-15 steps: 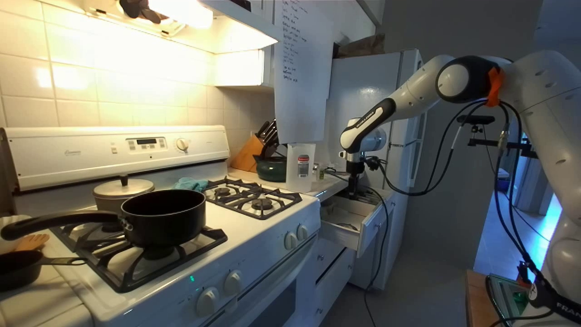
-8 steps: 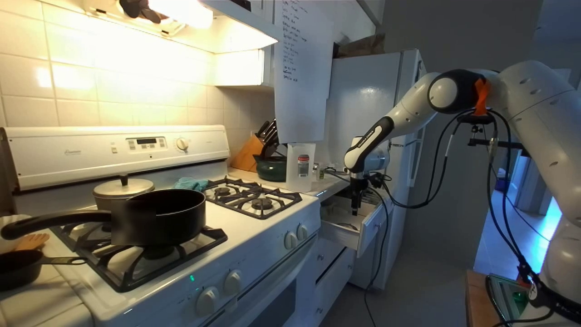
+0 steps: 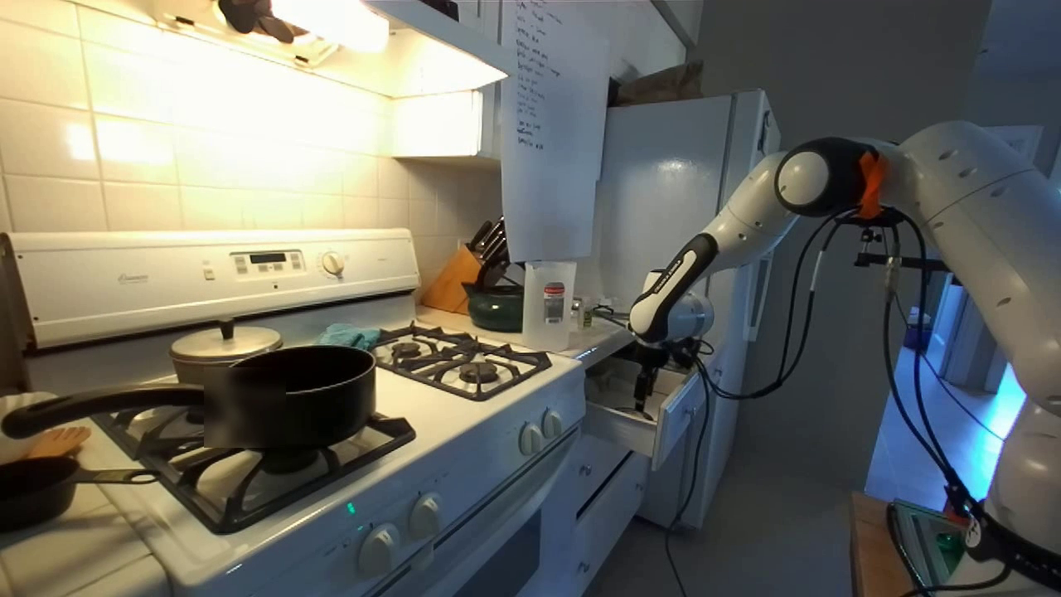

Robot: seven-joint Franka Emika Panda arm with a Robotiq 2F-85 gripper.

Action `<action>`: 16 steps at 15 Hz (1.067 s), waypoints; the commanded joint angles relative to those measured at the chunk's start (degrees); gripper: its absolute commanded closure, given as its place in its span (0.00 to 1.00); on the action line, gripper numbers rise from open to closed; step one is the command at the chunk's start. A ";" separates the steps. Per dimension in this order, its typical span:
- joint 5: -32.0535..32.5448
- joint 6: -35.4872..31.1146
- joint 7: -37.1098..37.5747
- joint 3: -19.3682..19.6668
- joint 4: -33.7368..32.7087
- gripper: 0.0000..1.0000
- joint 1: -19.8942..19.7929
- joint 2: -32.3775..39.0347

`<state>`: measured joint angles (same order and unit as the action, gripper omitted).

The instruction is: Remove the blue masking tape from the open drawer and put it on the stovetop.

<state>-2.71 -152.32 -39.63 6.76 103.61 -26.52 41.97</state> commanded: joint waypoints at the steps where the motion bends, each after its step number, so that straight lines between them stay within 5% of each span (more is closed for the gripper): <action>1: 0.59 -5.97 3.61 -0.95 1.90 0.00 -0.66 0.66; 6: 1.15 -9.76 7.10 -1.66 1.75 0.07 -1.56 2.17; 8: 1.23 -9.93 7.55 -2.29 1.45 0.30 -2.04 2.69; 16: 1.38 -10.20 7.00 -4.53 1.67 0.86 -3.44 2.87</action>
<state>-2.64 -161.11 -33.41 3.74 104.88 -28.42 44.76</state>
